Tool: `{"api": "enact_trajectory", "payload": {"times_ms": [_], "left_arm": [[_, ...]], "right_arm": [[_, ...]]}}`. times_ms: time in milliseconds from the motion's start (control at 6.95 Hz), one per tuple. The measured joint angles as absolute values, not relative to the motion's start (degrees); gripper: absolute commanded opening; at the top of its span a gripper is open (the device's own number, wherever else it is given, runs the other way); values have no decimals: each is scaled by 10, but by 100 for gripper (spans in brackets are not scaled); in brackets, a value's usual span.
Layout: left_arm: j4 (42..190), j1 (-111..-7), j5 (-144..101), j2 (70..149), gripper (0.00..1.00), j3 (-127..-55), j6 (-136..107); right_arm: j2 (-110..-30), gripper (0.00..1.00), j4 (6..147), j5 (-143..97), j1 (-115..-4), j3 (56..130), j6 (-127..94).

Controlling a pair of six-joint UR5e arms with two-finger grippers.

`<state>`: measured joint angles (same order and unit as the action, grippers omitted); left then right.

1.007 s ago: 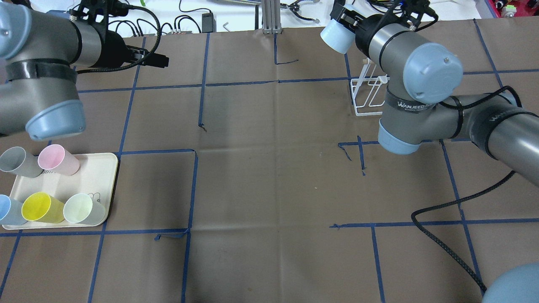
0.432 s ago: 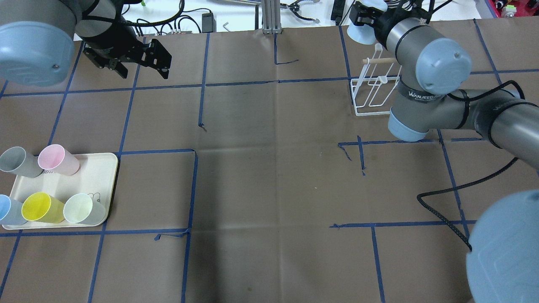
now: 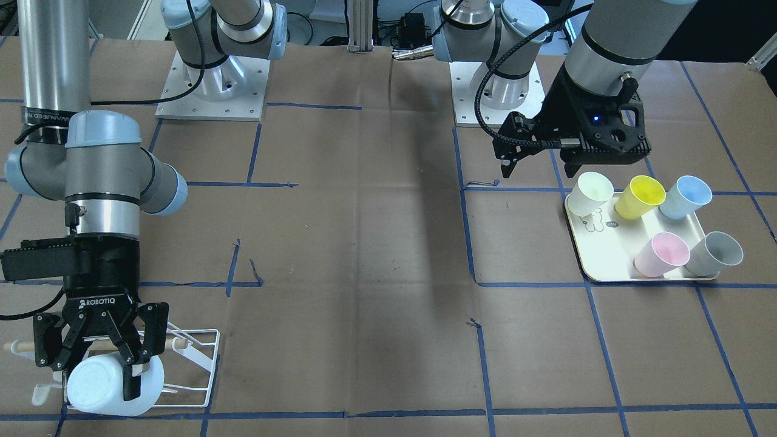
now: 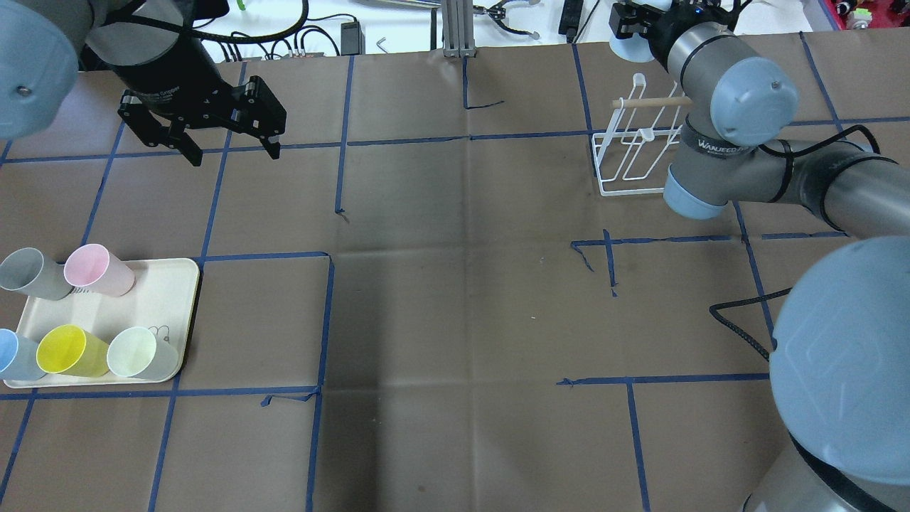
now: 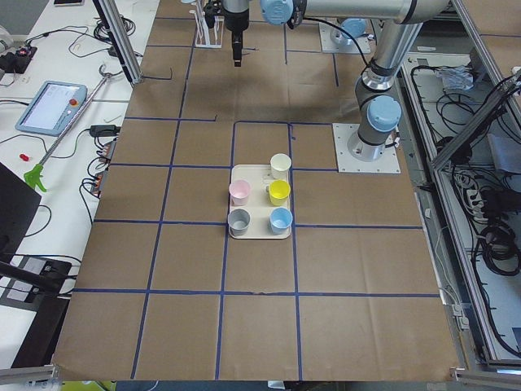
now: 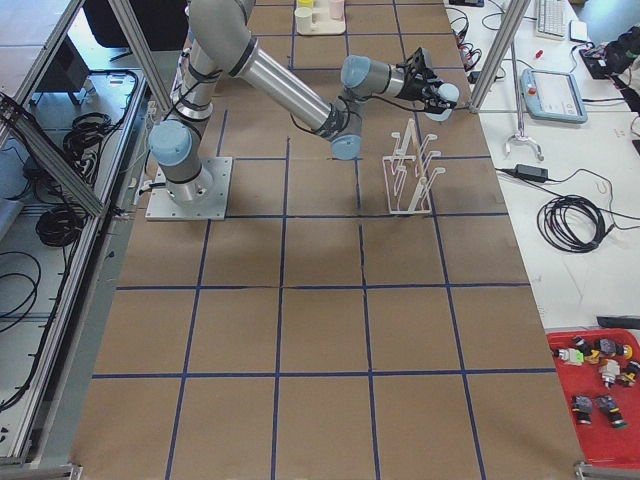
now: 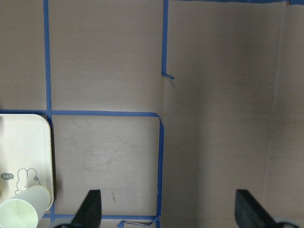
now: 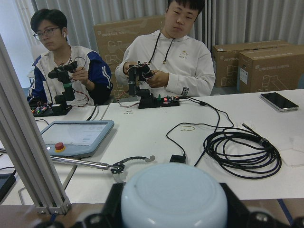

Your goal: Transfer IKEA cup to right arm and place on rack

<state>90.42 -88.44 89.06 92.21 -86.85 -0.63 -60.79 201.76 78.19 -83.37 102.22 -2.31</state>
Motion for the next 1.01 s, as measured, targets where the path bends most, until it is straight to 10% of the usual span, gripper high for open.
{"api": "enact_trajectory", "payload": {"times_ms": [719,863,1007], "left_arm": [[904,-786,891,825,98,-988,110],[891,-729,891,792,98,-1038,170],[868,-680,891,765,98,-1085,225]], "right_arm": [[-571,24,2026,774,-818,1026,-19],[-569,36,2033,772,-816,1032,-18],[-567,81,2036,772,-816,1040,-17]]}}
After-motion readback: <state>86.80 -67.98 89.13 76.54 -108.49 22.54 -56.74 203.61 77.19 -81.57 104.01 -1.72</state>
